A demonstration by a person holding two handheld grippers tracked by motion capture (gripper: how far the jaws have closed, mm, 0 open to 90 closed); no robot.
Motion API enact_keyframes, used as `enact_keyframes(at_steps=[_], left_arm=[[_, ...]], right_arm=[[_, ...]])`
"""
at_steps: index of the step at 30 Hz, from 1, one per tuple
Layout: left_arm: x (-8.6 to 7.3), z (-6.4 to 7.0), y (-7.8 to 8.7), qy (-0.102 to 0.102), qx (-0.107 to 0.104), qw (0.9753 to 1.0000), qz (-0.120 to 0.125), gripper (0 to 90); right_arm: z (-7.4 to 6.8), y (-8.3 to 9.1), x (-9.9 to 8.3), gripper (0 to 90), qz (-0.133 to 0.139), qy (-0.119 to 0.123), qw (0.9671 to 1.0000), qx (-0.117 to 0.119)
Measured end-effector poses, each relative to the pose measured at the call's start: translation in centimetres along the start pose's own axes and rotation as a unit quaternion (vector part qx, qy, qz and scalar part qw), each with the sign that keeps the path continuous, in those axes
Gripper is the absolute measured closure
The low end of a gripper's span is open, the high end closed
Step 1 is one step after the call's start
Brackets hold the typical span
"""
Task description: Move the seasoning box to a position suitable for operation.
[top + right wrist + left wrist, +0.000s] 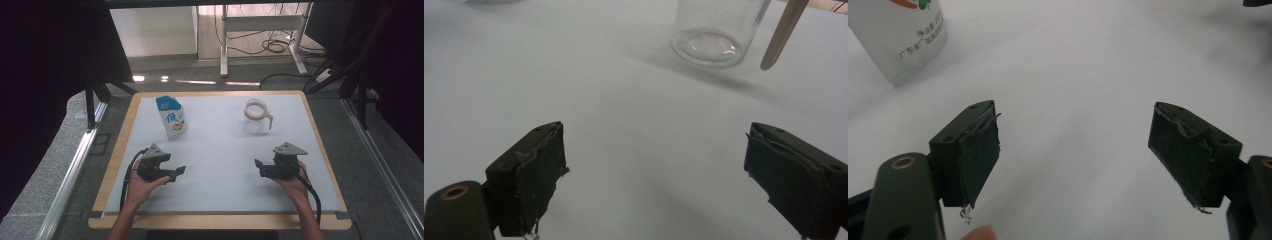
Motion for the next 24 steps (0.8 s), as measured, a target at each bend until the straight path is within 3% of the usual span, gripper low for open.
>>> enact_keyframes(at_steps=[6, 13, 14, 16, 21, 24], left_arm=[[0.1, 0.5, 0.1, -0.002, -0.007, 1.0000, 0.001, 20.1], [0.0, 0.6, 0.0, -0.006, -0.013, 0.9999, -0.002, 20.1], [0.0, 0.6, 0.0, -0.006, -0.013, 0.9999, -0.002, 20.1], [-0.1, 0.6, 0.0, -0.006, -0.014, 0.9999, -0.003, 20.1], [-0.1, 0.5, 0.0, -0.002, -0.013, 0.9999, -0.002, 20.1], [-0.2, 0.3, -0.1, -0.002, -0.011, 0.9999, -0.003, 20.1]], right_arm=[[0.0, 0.5, 2.0, 10.1, 0.019, 0.011, 0.9997, -0.013], [2.0, 0.5, 6.5, 7.9, 0.033, 0.007, 0.9990, -0.030], [2.0, 0.5, 6.5, 7.9, 0.033, 0.007, 0.9990, -0.030], [3.3, -0.4, 8.5, 6.3, 0.035, 0.004, 0.9989, -0.031], [4.8, -2.1, 10.2, 4.2, 0.036, -0.005, 0.9991, -0.023], [6.5, -3.9, 11.6, 2.1, 0.038, -0.015, 0.9990, -0.019]])
Point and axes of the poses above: each handheld gripper's, and its own axes: y roughly backward along the jaws, x roughly out of its top, z roughly to its right, the point moved 3 cm from there along -y, roughly forward along the jaws, and after that the axes turned 15 degrees about x, right-handed, at the moved point
